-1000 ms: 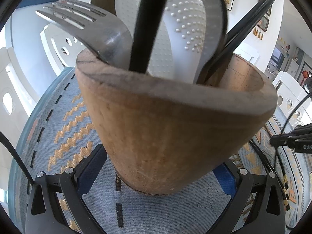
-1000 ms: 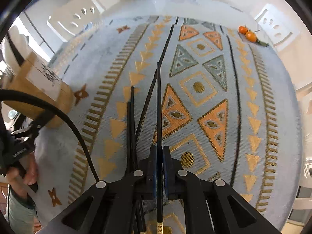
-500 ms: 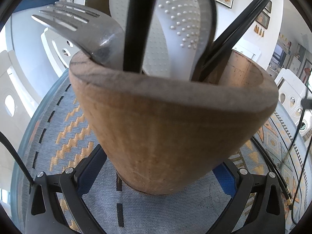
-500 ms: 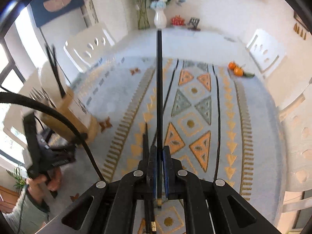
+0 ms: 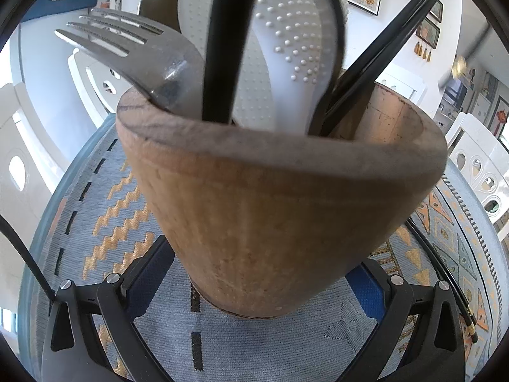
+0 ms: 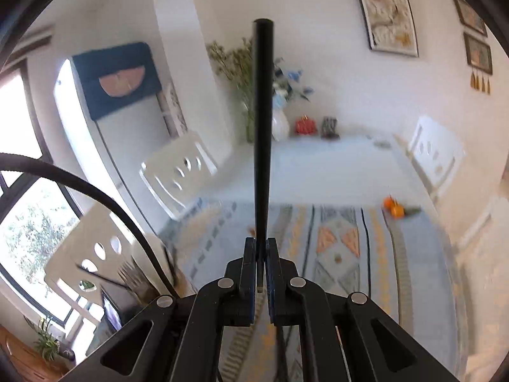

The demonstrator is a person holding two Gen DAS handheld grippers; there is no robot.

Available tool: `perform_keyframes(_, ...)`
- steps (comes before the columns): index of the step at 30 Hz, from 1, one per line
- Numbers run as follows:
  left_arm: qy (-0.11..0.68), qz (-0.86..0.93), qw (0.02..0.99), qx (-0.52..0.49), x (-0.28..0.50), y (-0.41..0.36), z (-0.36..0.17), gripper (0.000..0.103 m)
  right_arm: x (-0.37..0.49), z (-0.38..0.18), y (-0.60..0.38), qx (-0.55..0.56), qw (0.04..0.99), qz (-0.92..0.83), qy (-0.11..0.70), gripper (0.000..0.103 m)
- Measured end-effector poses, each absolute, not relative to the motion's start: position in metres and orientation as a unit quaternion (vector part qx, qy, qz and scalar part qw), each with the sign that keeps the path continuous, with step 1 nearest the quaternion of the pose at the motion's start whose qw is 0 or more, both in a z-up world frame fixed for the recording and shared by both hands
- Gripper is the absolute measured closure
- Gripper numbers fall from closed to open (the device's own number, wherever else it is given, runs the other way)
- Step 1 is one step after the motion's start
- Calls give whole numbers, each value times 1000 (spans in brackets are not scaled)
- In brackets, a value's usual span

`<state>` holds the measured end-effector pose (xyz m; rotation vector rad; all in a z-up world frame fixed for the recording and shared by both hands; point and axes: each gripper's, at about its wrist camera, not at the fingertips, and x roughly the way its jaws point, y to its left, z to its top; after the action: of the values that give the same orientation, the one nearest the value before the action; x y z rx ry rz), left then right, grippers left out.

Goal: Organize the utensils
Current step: 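Carry the black chopstick upright over the wooden cup with the right tool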

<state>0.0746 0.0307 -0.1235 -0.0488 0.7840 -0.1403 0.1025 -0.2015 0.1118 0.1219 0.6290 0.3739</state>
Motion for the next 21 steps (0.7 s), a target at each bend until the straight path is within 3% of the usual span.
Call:
perform_keyframes(10, 380, -67, 922, -22, 73, 28, -122, 0, 89, 165, -177, 65, 948, 216, 223, 98)
perform_keyframes(21, 378, -70, 923, -26, 69, 31, -118, 0, 84, 189, -156, 97, 934, 288, 185, 98)
